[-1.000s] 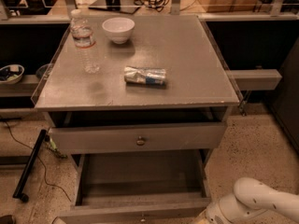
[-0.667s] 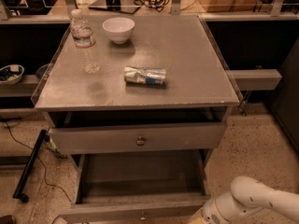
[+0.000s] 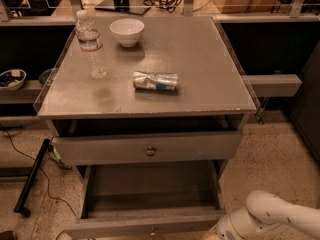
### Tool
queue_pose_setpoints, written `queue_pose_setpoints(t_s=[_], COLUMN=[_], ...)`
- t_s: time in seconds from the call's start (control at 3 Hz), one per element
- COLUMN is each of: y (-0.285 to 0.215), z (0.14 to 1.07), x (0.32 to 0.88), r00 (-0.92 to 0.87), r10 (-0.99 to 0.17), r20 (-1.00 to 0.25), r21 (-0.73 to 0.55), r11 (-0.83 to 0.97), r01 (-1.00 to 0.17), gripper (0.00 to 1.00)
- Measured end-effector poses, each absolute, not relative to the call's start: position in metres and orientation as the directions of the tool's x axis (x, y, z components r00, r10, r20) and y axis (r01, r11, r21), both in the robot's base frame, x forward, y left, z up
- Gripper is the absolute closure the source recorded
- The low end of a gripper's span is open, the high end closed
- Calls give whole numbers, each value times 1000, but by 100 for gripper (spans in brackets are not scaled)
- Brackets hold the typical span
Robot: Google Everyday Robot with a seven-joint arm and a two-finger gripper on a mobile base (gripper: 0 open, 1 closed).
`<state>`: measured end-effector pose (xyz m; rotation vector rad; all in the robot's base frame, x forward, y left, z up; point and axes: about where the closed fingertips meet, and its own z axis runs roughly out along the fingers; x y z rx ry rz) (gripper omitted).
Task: Close middle drawer
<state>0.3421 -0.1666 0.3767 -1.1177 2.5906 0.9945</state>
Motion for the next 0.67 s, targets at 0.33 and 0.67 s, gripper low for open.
queue_pose_setpoints(t_s=[0.33,0.67], y=[-162,-163], z=[381,382], x=[351,349], r00=[-707,-708], r10=[-587,-584], r20=[-394,-396], r21=[505,507], r11=[504,504], r01=[-700,-699], gripper=[100,100])
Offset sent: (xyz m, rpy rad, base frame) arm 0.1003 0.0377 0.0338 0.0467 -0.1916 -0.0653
